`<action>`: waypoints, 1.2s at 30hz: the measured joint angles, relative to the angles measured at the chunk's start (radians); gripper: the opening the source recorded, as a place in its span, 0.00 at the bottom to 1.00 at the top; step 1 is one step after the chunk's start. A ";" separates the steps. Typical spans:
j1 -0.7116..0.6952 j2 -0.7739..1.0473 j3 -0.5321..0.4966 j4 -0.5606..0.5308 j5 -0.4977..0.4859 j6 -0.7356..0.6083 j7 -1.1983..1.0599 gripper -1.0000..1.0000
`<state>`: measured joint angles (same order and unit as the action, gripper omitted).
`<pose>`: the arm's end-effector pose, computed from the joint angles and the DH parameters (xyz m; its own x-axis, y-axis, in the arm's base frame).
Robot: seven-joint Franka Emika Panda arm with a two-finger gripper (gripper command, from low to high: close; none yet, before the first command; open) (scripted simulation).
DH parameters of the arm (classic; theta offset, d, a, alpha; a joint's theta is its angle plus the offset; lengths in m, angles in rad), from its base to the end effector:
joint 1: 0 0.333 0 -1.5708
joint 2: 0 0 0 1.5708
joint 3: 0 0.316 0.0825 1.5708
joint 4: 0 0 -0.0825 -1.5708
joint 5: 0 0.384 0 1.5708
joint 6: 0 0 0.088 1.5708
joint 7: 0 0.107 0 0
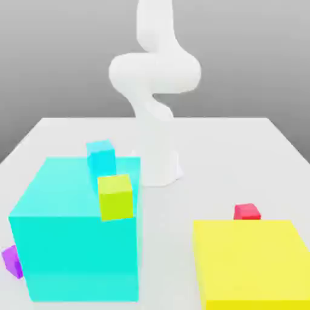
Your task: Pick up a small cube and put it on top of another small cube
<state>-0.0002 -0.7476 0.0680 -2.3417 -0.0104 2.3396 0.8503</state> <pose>0.3679 0.0340 0.6746 0.5209 -0.6998 0.4888 -0.5177 -0.7143 -0.4710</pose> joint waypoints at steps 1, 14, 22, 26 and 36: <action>0.001 0.023 0.028 -0.018 -0.005 0.017 0.022 0.50; 0.008 0.330 0.311 -0.235 -0.054 0.226 0.278 0.50; 0.034 0.516 0.433 -0.369 -0.071 0.354 0.424 0.50; 0.063 0.599 0.480 -0.437 -0.061 0.419 0.482 0.50; 0.177 0.727 0.545 -0.546 0.065 0.536 0.519 0.50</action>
<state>0.1765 -0.0202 0.6128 -2.8874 0.0545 2.8751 1.3691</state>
